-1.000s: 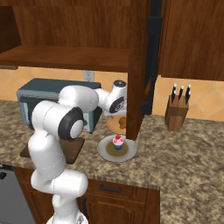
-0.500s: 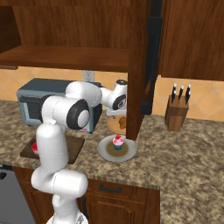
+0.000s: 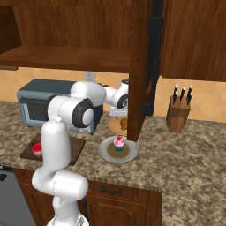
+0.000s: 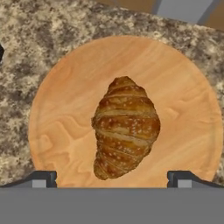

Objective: From the different types of pastries on the counter, select a croissant and place it on the cutting board. Then retrieve a jar of jam from the cabinet and place it alongside the croissant on the cutting board.

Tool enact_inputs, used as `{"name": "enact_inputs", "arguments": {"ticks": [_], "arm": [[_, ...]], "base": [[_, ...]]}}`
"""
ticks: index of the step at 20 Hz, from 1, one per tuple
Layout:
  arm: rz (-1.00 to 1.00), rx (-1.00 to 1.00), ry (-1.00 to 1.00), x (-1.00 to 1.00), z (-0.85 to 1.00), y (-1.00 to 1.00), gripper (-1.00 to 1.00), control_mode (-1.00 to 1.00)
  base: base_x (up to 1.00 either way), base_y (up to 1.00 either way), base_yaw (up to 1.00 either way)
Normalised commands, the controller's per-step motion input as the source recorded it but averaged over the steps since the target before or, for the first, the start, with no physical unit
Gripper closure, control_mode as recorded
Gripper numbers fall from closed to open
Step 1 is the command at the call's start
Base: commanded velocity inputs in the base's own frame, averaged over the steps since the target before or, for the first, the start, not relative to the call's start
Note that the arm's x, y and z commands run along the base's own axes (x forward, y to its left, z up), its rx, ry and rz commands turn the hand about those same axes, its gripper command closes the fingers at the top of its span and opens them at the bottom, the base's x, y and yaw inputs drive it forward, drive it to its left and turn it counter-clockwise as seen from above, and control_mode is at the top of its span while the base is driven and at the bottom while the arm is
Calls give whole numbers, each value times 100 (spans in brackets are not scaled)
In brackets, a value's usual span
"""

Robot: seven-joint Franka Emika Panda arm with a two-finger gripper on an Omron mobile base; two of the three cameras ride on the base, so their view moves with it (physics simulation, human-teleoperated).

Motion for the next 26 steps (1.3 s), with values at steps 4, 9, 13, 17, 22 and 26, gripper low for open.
{"name": "enact_inputs", "arguments": {"ticks": [4,9,13,17,22,26], "arm": [[-1,0,6,2,-38,0,-100,-100],[-3,0,5,32,-26,9,-100,-100],[-1,0,6,54,-25,3,-100,-100],[0,0,4,49,-24,0,-100,-100],[0,0,5,20,-26,-2,-100,-100],[0,1,10,0,-36,0,-100,-100]], "base": [[0,0,0],[0,0,0],[0,0,0],[0,0,0],[0,0,0],[0,0,0]]}}
